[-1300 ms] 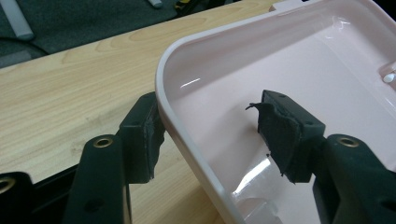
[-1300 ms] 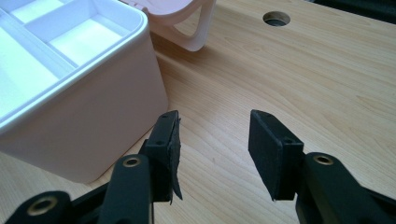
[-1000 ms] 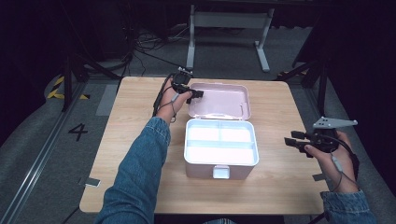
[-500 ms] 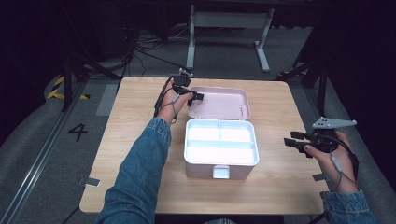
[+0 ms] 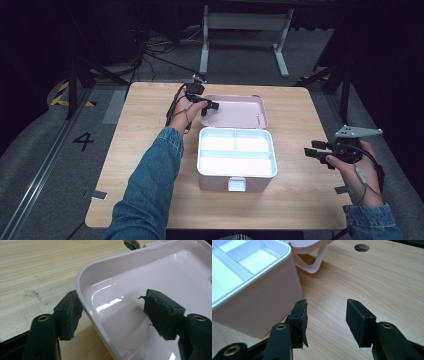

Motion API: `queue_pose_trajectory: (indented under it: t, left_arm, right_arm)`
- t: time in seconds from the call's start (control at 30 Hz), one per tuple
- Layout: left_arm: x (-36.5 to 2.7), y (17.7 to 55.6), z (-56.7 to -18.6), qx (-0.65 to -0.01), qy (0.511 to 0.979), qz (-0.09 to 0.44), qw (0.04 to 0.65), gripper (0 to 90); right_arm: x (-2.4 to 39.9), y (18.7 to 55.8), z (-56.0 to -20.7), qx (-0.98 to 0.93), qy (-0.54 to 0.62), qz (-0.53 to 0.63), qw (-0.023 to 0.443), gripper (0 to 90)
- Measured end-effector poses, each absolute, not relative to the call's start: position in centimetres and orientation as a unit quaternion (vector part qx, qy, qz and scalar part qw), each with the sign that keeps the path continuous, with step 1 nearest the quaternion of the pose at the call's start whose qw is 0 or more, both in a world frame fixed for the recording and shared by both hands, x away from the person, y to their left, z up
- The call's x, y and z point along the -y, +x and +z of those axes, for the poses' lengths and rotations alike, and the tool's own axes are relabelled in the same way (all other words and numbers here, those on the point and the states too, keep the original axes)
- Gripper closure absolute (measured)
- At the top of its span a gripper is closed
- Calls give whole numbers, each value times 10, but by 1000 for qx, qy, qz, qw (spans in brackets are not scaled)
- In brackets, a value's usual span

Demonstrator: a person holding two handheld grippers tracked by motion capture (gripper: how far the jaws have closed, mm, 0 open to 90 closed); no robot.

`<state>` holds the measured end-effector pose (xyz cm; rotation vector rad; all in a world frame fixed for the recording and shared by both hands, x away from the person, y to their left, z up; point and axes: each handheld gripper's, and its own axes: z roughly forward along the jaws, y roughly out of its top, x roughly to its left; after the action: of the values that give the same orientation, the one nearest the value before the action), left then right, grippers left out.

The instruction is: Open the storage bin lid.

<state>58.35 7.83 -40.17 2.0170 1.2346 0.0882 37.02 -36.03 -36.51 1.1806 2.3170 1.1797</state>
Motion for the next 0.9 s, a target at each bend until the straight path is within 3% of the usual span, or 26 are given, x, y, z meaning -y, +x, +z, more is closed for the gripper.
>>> queue_pose_trajectory:
  t: [0.23,0.47,0.9]
  left_arm:
    - [-83,578,-390,-474,785,88,389,192]
    - [-92,555,-358,-446,778,119,426,191]
    - [-137,458,-305,-388,795,166,435,200]
  right_arm:
    - [359,374,-365,-802,409,410,143,496]
    - [354,387,-363,-803,403,417,141,471]
    - [342,422,-363,-811,389,418,124,464]
